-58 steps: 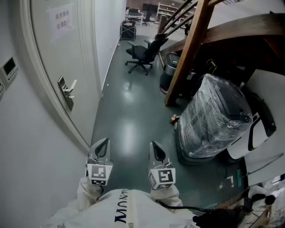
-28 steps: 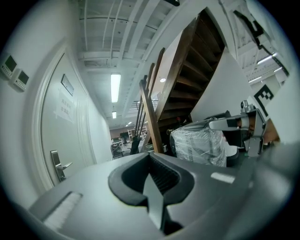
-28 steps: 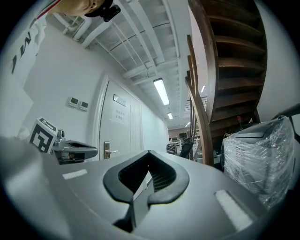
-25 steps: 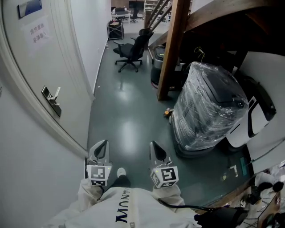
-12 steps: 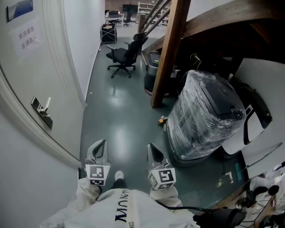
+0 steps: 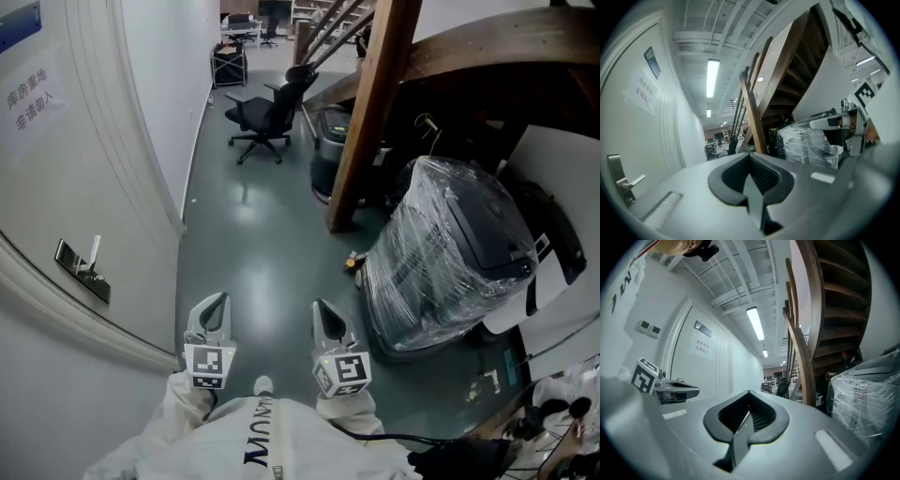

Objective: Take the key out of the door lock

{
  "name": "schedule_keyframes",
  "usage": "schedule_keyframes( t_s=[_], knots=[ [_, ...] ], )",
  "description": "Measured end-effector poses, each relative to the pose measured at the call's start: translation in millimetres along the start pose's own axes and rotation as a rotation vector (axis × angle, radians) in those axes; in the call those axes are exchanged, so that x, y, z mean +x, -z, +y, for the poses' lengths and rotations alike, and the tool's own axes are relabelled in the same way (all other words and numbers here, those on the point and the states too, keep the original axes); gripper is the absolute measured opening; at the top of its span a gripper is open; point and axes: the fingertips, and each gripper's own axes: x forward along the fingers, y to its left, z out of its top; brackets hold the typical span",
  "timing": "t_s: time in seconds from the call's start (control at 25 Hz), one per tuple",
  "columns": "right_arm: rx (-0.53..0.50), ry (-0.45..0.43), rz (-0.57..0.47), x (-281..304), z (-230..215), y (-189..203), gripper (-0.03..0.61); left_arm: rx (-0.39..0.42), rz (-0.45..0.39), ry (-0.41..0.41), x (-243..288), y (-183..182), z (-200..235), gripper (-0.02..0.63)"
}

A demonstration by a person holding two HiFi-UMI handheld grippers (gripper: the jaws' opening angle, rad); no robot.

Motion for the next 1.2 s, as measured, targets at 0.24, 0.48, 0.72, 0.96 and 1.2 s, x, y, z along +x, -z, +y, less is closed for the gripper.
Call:
schedule_keyframes(
  t_s=[0.24, 0.48, 0.72, 0.96, 1.2],
  knots=[
    [0.007, 0.001, -0.001, 63.5, -2.0, 3.4, -0.008, 0.008, 0.004, 0.006, 43.6, 7.2, 41.3, 0.000],
    [-0.003, -0.001, 0.027, 96.1, -3.0, 8.9, -0.008, 0.010, 0.009, 0.019, 70.2, 16.5, 59.8, 0.000],
    [0.005, 0.025, 0.063, 114.5, -18.9, 19.0, -0.008, -0.019, 0.043, 0.045, 95.4, 33.7, 60.5, 0.000],
    [0.004, 0.006, 0.079, 158.8, -50.0, 24.3, -0.008, -0.021, 0.057, 0.026, 143.6, 37.0, 71.6, 0.000],
    [-0.009, -0.037, 0.084, 215.3, -93.3, 24.8, -0.008, -0.021, 0.078, 0.005, 206.1, 36.3, 72.1, 0.000]
  ],
)
